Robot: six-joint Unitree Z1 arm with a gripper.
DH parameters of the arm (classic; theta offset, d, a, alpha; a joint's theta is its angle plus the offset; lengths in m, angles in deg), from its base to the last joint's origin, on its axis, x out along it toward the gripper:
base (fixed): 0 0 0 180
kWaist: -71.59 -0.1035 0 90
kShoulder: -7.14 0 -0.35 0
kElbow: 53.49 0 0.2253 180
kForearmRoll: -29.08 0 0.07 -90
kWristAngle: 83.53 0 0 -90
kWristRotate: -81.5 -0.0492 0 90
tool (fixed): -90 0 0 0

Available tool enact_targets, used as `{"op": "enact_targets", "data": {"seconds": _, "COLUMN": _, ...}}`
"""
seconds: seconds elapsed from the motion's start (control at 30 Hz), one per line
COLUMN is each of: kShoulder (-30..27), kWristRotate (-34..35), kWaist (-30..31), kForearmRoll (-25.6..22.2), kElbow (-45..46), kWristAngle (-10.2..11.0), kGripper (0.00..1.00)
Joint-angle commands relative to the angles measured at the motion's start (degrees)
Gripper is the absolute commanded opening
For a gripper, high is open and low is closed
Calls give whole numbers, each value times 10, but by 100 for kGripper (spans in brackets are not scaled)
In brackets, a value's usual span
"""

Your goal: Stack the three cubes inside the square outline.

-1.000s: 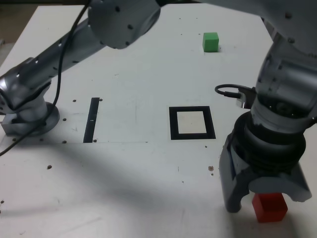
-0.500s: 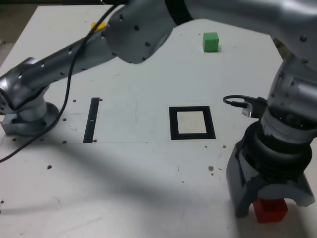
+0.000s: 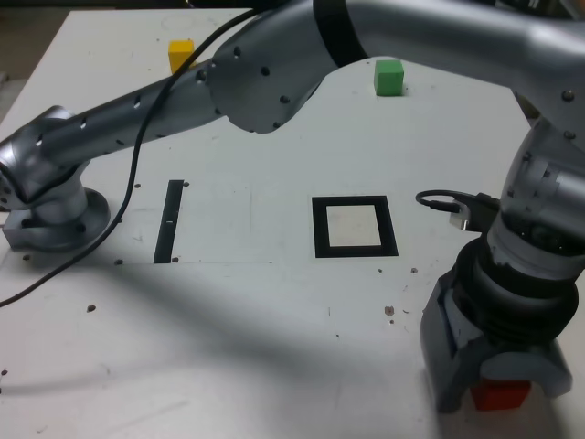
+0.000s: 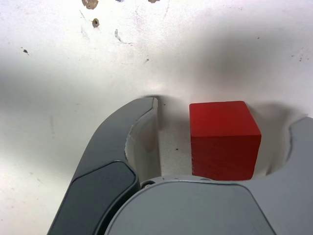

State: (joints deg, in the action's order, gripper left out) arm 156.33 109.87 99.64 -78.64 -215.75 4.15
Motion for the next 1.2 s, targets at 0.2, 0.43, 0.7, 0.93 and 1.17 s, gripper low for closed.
{"op": "enact_targets", "data": {"seconds": 0.2, "kShoulder": 3, "kWristRotate": 4, "kWaist": -1, "kForearmRoll": -8, "kElbow": 1, "kWristAngle": 0, "kGripper": 52}}
{"op": "enact_targets", "data": {"seconds": 0.43, "kShoulder": 1, "kWristRotate": 4, "kWaist": 0, "kForearmRoll": -8, "kElbow": -1, "kWristAngle": 7, "kGripper": 33}}
{"op": "enact_targets", "data": {"seconds": 0.7, "kShoulder": -4, "kWristRotate": 0, "kWaist": 0, "kForearmRoll": -8, "kElbow": 2, "kWristAngle": 10, "kGripper": 31}}
{"op": "enact_targets", "data": {"seconds": 0.93, "kShoulder": -16, "kWristRotate": -2, "kWaist": 0, "kForearmRoll": -9, "kElbow": 11, "kWristAngle": 10, "kGripper": 31}}
{"op": "enact_targets", "data": {"seconds": 1.17, "kShoulder": -58, "kWristRotate": -8, "kWaist": 1, "kForearmRoll": -9, "kElbow": 58, "kWristAngle": 13, "kGripper": 31}}
